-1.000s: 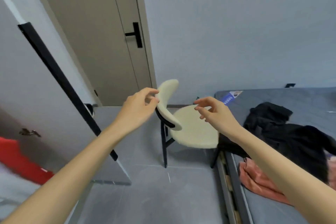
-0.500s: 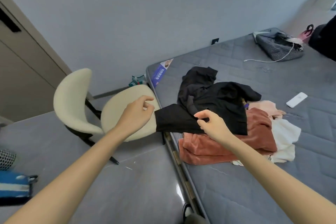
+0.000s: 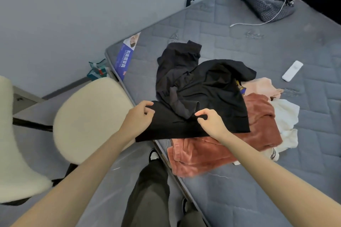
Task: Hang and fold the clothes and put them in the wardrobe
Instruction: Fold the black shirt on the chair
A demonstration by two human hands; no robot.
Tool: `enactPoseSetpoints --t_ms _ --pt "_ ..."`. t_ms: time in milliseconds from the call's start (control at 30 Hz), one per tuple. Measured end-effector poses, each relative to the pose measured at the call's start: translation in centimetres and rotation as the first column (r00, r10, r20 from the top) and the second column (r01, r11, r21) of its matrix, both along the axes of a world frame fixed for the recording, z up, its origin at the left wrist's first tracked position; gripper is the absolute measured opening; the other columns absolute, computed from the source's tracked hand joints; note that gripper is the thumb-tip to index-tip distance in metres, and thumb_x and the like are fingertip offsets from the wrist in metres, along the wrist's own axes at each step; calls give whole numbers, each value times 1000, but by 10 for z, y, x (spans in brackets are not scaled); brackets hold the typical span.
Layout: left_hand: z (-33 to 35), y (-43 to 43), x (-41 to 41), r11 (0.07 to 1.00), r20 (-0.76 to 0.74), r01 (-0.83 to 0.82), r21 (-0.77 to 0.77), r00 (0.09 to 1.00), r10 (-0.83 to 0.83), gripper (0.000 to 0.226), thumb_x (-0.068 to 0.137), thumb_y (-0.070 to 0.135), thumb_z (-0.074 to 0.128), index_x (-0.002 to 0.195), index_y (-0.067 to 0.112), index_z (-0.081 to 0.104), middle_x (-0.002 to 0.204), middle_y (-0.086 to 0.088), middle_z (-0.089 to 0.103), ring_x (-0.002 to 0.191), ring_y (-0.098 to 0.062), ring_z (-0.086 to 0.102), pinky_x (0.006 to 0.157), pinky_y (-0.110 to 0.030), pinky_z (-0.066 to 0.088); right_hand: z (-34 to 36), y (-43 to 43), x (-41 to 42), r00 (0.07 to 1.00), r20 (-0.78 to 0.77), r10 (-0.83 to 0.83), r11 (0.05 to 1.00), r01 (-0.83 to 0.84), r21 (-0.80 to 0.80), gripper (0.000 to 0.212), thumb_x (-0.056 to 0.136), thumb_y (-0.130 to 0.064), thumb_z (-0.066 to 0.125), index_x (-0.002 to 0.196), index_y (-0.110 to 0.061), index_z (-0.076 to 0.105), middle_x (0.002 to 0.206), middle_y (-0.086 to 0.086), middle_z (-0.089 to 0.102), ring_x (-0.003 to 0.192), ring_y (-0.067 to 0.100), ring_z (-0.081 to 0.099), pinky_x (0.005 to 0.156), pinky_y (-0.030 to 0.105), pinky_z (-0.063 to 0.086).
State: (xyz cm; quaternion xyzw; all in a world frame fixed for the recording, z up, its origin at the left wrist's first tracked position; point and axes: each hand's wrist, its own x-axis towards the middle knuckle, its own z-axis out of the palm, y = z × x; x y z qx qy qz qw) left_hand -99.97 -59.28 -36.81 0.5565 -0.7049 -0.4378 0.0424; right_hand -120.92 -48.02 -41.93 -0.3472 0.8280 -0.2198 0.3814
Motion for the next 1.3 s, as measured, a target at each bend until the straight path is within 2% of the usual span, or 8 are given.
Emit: enactPoseSetpoints --t_ms 133,467,600,767,1000,1067,1133,1300 --pt "-50 -52 -20 994 28 63 89 997 -66 32 96 21 44 127 22 52 113 4 65 101 -16 60 93 -33 46 -47 -44 -13 999 -31 -44 996 46 77 29 86 -10 57 114 -15 64 114 6 52 84 13 53 76 22 35" --pt "-142 -112 -72 953 -1 137 270 990 -142 34 98 22 44 132 23 48 114 6 65 99 -10 61 83 -21 38 -137 -88 -36 952 -102 287 902 -233 364 66 75 -49 73 131 -30 45 157 -1 21 138 28 19 105 44 32" --pt "-163 -110 -81 942 13 147 300 987 -158 36 99 20 43 134 22 46 121 3 62 99 -10 58 84 -21 39 -153 -82 -36 829 -274 487 835 -351 424 26 90 -38 61 109 -21 56 152 -2 31 131 26 30 95 38 37" --pt "-170 -104 -99 956 43 233 178 969 -245 49 97 10 47 143 22 37 147 -2 36 128 -20 43 97 -23 32 -131 -61 -44 999 -30 -19 999 20 27 13 94 -17 55 91 -16 42 75 8 62 69 23 53 70 36 42" --pt "-168 -90 -136 755 308 654 42 711 -632 75 82 15 71 142 39 33 159 -1 -10 145 -34 -9 113 -58 11 -71 -15 -66 811 555 -184 982 124 144 13 92 -7 57 88 -15 47 50 2 53 50 9 48 68 23 44" --pt "-170 -79 -147 683 399 730 6 625 -671 54 84 23 68 131 32 45 159 -5 5 145 -35 -3 112 -61 -3 -59 4 -68 708 655 -265 964 172 204 13 88 2 53 89 -11 52 49 2 51 57 16 56 69 23 48" --pt "-171 -64 -154 627 442 777 -57 583 -682 39 88 16 60 125 21 49 144 -11 40 137 -35 25 113 -52 15 -54 23 -69 703 630 -329 944 233 233 22 77 11 46 83 -8 55 50 4 52 64 19 61 63 16 46" --pt "-164 -33 -151 725 287 683 -89 715 -638 20 93 20 51 113 15 52 97 -11 66 97 -32 56 74 -36 40 -61 44 -77 734 363 -574 815 470 338 22 73 11 42 66 -10 47 40 -3 45 35 14 46 44 17 42"
